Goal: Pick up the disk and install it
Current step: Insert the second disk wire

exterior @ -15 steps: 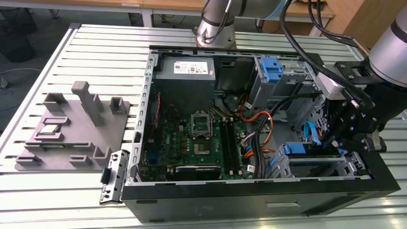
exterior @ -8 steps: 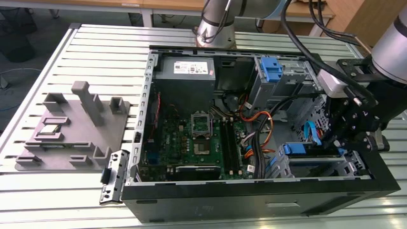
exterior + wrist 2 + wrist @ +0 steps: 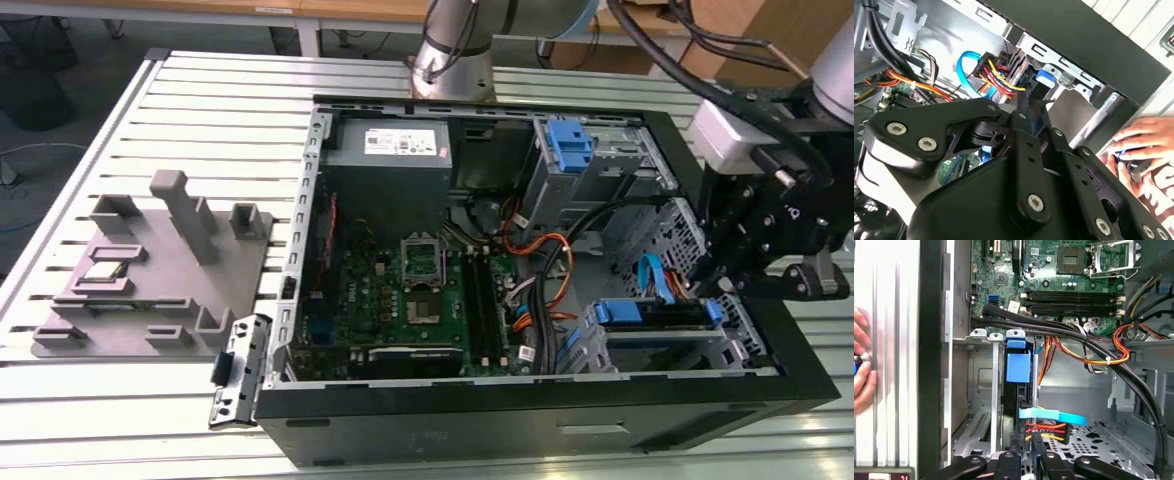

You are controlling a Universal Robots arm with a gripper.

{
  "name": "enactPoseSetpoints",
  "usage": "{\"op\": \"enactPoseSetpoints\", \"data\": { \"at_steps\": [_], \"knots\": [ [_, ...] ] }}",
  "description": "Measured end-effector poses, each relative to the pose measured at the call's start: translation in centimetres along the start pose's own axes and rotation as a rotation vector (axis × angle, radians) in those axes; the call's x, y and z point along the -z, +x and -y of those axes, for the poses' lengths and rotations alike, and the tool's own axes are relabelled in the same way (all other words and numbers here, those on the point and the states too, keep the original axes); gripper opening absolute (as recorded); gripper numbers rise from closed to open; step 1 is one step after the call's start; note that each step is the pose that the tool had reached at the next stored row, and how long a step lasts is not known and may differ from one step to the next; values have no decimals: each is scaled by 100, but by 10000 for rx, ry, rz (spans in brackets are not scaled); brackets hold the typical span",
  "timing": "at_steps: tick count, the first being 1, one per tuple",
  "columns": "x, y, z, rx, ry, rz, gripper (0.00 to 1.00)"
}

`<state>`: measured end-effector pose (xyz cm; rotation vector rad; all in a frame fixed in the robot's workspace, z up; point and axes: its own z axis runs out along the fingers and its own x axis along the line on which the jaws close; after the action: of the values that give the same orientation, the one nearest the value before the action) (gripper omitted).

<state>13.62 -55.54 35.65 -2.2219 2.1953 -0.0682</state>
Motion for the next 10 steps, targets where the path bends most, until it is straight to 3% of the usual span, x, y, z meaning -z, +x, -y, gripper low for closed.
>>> {"op": "enactPoseSetpoints", "data": {
  "at_steps": [4,7,10],
  "knots": [
    [9,0,-9,0,1,3,24],
    [8,-1,-85,-12,14,5,24],
    [0,-1,-101,-274,10,-6,24]
  ]
}}
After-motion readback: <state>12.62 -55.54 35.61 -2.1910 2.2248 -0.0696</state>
